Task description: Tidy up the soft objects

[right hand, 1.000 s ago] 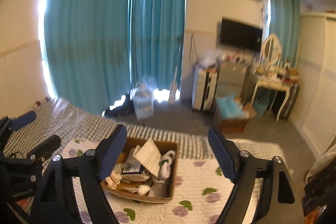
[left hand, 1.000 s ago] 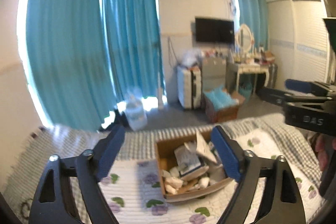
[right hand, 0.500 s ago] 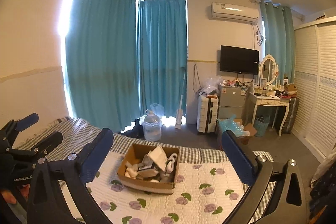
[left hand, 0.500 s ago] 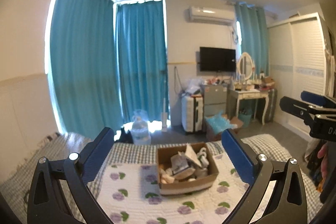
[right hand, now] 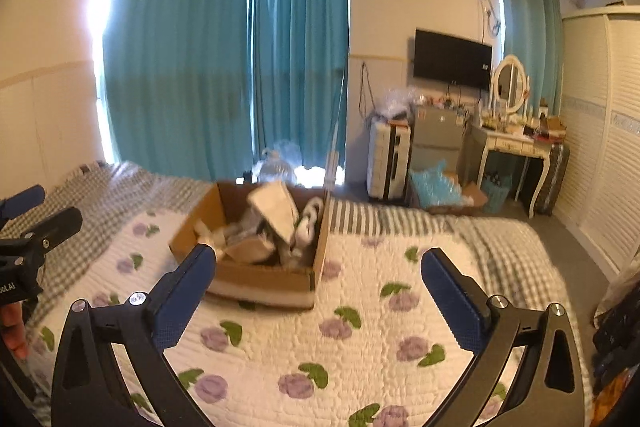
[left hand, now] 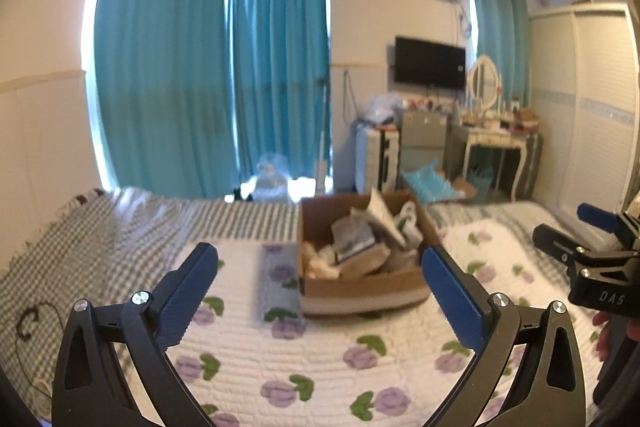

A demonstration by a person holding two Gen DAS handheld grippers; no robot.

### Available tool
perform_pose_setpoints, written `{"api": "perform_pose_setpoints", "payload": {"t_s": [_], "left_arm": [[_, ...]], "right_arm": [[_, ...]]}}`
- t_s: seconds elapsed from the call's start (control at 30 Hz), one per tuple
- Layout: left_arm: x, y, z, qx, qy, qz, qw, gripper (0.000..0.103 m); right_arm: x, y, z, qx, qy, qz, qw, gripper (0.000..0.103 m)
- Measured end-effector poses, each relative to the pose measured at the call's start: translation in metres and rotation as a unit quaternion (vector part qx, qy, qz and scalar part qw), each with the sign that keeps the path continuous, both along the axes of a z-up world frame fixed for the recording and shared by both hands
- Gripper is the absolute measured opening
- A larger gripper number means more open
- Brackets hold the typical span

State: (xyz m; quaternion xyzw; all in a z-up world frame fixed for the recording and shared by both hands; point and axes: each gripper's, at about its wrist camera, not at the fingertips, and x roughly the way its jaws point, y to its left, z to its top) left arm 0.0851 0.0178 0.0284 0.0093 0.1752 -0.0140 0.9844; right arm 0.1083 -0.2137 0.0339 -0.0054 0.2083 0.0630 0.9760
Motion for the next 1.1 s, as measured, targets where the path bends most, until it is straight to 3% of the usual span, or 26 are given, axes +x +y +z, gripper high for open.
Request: {"api": "perform_pose_setpoints", "payload": {"t_s": [0.13,0.3,1.1], "left_arm": [[0.007,-0.007,-0.02,0.014,0.013,0.0,0.9998,0.103],[0.01,-0.012,-0.032,0.023,0.024,-0.002,0.9994,0.103],[0.01,-0.006,-0.031,0.01,0.033,0.003,0.9994,0.103]], "right_arm": [[0.015,-0.005,-0.021,0.019,0.016,0.005,1.0,0.103],[0.019,-0.006,-0.026,0.026,0.016,0.004,1.0,0.103],[0.013,0.008,-0.018,0.015,0.013,0.017,1.0,0.103]]}}
